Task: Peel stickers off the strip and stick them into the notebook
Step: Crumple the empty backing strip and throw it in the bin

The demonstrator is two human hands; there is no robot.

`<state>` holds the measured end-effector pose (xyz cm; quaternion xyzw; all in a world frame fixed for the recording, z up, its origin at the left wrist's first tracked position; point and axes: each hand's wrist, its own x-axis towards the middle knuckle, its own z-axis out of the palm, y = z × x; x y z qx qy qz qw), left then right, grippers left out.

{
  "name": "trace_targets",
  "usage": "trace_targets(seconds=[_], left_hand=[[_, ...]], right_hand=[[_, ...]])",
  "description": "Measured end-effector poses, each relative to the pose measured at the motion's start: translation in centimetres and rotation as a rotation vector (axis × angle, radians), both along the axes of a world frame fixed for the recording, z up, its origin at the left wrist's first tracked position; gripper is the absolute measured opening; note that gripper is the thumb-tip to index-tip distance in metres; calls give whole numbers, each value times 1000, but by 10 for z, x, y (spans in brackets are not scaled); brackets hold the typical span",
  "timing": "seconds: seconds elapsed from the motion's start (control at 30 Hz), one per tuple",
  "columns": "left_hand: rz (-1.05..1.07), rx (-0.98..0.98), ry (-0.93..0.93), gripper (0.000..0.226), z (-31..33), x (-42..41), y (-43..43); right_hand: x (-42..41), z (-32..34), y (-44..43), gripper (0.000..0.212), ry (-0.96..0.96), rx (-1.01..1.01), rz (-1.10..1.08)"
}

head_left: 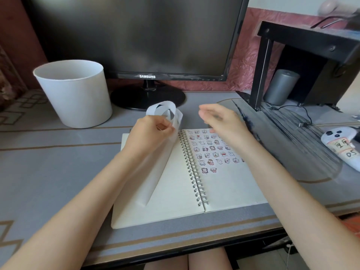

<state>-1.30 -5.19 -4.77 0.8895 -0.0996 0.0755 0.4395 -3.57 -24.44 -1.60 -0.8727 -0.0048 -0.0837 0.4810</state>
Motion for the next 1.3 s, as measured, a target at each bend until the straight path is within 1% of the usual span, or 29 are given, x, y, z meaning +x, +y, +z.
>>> trace_targets(seconds=[0.07, 0.13, 0.23, 0.3, 0.37, 0.43, 0.5, 0.53, 0.57, 0.6, 0.63, 0.7, 0.73, 0.8, 0.87, 0.93, 1.07, 1.13, 1.17, 1.23, 1.27, 1.3], left_hand=[[11, 51, 18, 14, -2, 4, 5], [30, 62, 39, 7, -5, 8, 9], [49, 45, 55, 12, -7, 10, 11], [71, 7, 35, 21, -5, 10, 11], [90, -43, -3, 34, -5, 10, 11], [104, -64, -62, 50, -7, 9, 9], [107, -66, -122, 72, -10, 7, 4], [105, -58, -128, 83, -12, 8, 3], [99, -46, -115, 91, -13, 9, 2], [80, -43, -91, 96, -14, 11, 1], [49, -50, -68, 98, -13, 11, 1], [-16, -80, -30, 93, -9, 11, 0], [-46, -126, -6, 89, -8, 12, 1], [-121, -281, 60, 81, -4, 14, 2], [-170, -380, 90, 80, -2, 14, 2], [-200, -405, 115, 78, 2, 15, 5], [-270, -455, 259, 64, 32, 14, 15], [-281, -434, 288, 41, 50, 11, 20], [-291, -417, 281, 34, 57, 9, 22], [-313, -446, 284, 37, 64, 6, 27], [-327, -457, 301, 42, 66, 5, 28], [-335, -448, 323, 59, 65, 4, 28]], right_hand=[[21, 1, 11, 44, 39, -6, 40], [38, 0, 23, 56, 96, -13, 73], [55, -2, 40, 62, 151, -46, 90], [64, -5, 48, 60, 159, -103, 100], [70, -9, 54, 54, 161, -123, 112], [76, -15, 55, 35, 151, -111, 123], [79, -18, 53, 16, 131, -96, 102], [79, -19, 53, 18, 118, -81, 93], [77, -17, 52, 28, 99, -66, 92], [75, -16, 52, 38, 74, -53, 95], [71, -14, 53, 42, 48, -33, 103], [67, -12, 53, 35, 11, 30, 127], [65, -11, 54, 32, -3, 56, 133], [63, -8, 56, 38, -27, 67, 127], [63, -5, 56, 45, -52, 70, 112], [61, -2, 57, 43, -77, 73, 105], [55, 4, 55, 21, -152, 102, 83], [51, 9, 54, 20, -179, 110, 79], [49, 12, 54, 20, -196, 98, 79], [44, 17, 56, 24, -234, 67, 81], [41, 19, 58, 30, -247, 58, 83], [37, 20, 60, 37, -256, 49, 86]])
